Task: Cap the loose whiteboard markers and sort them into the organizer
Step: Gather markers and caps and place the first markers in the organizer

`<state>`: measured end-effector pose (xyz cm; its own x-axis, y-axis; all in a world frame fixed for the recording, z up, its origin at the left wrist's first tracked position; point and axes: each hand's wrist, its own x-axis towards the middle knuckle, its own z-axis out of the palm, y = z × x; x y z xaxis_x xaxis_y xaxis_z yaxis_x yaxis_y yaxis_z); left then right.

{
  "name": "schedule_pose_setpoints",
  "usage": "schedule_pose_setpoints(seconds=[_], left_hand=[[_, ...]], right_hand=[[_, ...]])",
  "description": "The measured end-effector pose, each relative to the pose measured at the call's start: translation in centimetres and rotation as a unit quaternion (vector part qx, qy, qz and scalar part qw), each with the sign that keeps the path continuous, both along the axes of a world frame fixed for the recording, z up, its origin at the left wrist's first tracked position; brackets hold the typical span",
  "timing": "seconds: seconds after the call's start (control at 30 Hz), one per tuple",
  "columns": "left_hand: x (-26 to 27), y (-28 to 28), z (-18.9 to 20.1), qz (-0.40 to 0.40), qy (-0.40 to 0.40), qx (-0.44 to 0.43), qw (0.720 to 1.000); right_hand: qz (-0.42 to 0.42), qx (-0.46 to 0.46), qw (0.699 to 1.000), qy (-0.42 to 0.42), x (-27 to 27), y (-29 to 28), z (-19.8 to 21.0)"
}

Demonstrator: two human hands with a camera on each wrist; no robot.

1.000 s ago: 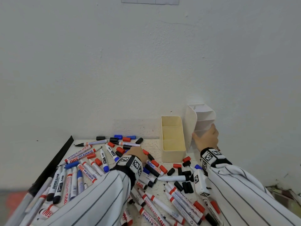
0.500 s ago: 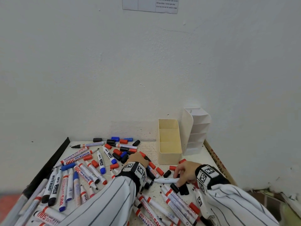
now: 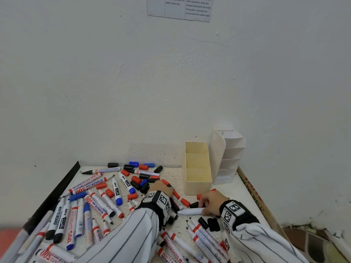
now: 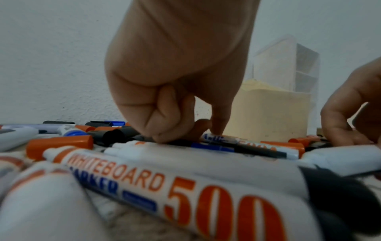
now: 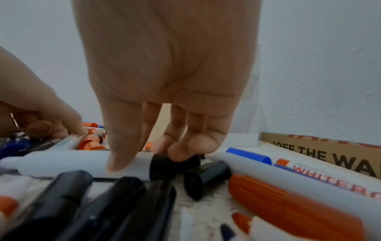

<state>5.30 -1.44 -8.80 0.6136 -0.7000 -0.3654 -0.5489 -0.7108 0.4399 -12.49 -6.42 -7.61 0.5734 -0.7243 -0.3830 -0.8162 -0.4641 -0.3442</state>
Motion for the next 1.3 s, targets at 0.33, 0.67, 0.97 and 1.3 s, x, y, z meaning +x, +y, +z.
schedule_pose_setpoints(seconds=[0.33,0.67,0.97,1.3], left_hand=[[2.6,1.8,2.6,0.117,0.13,-0.251,0.952],[4.2,6.8,4.2,0.059,0.078,-0.28,0.955],[2.5,11.0,3.3,-0.001,0.087,-0.172,0.981],[0.9,14.3,1.3,-0.041,0.144,-0.128,0.98]], right_hand=[[-0.077,-0.043,0.995,-0.041,0.4,0.8,-0.5],[-0.114,-0.037,0.991,-0.065,-2.6,4.5,2.5],[-0.086,0.042,0.992,0.088,-3.7,10.6,1.2],[-0.203,-0.093,0.975,0.001,-7.2,9.9,1.6]])
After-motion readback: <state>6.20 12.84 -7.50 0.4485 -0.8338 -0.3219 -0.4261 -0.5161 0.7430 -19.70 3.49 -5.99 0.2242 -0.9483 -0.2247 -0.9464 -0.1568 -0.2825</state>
